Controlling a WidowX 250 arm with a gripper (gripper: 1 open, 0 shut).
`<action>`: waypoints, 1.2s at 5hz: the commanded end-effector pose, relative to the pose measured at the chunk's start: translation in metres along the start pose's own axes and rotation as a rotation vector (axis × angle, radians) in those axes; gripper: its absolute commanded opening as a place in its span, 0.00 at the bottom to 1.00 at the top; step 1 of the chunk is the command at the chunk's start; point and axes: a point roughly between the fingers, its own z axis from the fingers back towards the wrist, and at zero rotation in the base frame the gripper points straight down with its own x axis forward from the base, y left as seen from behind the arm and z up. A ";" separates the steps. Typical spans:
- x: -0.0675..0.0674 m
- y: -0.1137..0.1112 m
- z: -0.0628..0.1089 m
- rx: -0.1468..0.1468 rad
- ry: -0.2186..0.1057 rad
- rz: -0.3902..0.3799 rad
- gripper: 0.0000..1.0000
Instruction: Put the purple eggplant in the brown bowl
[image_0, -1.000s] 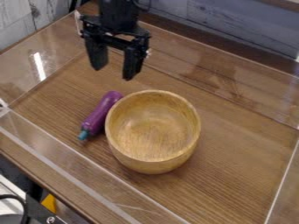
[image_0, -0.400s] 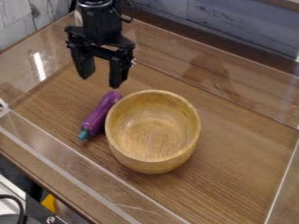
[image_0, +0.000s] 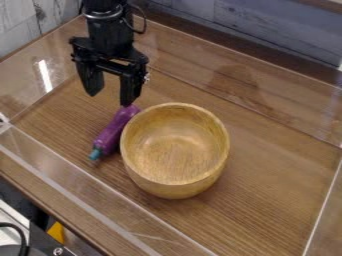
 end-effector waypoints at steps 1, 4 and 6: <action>0.002 0.005 0.000 0.008 -0.031 0.004 1.00; 0.001 0.011 -0.018 -0.001 -0.052 -0.006 1.00; 0.003 0.017 -0.030 -0.013 -0.077 -0.012 1.00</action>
